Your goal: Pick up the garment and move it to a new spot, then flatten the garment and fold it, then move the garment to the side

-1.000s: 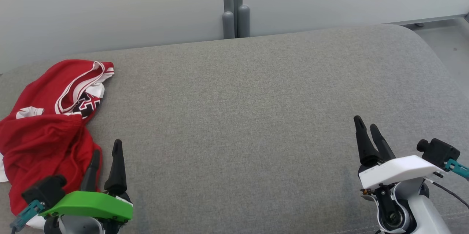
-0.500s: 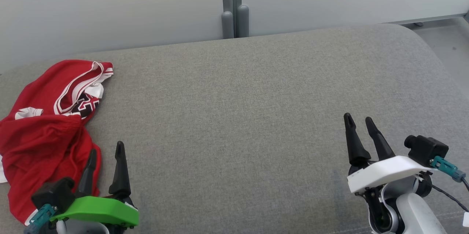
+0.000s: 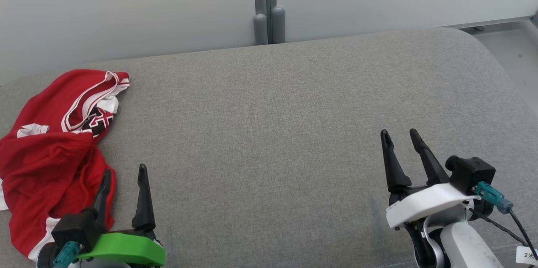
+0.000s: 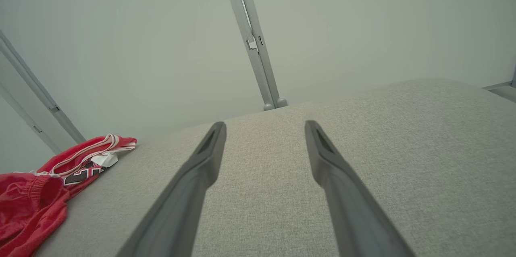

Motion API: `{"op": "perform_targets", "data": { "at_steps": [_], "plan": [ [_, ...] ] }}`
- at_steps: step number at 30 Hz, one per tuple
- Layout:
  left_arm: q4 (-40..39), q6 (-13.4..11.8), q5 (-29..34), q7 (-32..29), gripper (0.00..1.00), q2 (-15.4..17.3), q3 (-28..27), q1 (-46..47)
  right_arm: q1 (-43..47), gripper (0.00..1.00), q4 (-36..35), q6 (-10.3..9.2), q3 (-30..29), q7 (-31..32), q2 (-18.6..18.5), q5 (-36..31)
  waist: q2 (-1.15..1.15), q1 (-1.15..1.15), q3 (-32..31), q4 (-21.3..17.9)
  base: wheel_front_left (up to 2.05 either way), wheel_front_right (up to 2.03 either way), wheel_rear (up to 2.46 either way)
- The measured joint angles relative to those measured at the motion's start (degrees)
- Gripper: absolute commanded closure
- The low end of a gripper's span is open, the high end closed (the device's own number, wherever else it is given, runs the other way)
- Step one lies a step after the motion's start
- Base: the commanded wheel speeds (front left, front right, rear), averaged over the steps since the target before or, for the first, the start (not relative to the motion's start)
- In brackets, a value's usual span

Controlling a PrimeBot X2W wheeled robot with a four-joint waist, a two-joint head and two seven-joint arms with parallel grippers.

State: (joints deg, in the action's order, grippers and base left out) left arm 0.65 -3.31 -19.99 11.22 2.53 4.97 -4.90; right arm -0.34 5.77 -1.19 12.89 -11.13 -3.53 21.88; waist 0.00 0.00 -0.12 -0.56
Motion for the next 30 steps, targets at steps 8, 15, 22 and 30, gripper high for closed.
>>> {"op": "perform_targets", "data": {
  "at_steps": [8,15,22,30],
  "plan": [
    [-0.97,-0.76,5.57,1.52,0.00,0.05,0.66,-1.09,0.57,0.00,-0.46,-0.51,1.65,-1.52,-0.07,-6.12,0.00,0.00,-0.26,-0.03,0.00,0.00,0.00],
    [-1.41,-1.30,10.79,3.03,0.00,0.10,0.96,-2.13,0.68,0.00,-0.85,-0.93,2.92,-3.00,-0.13,-11.80,0.00,0.00,-0.51,-0.07,0.00,0.00,0.00],
    [-1.41,-1.32,11.69,3.03,0.00,0.13,1.01,-2.50,0.72,0.00,-0.90,-0.93,3.04,-3.22,-0.14,-12.65,0.00,0.00,-0.61,-0.09,0.00,0.00,0.00],
    [-1.36,-1.32,11.69,3.03,0.00,0.13,0.93,-2.50,0.83,0.00,-0.80,-0.91,2.75,-3.27,-0.11,-12.65,0.00,0.00,-0.59,-0.11,0.00,0.00,0.00]
  ]
}}
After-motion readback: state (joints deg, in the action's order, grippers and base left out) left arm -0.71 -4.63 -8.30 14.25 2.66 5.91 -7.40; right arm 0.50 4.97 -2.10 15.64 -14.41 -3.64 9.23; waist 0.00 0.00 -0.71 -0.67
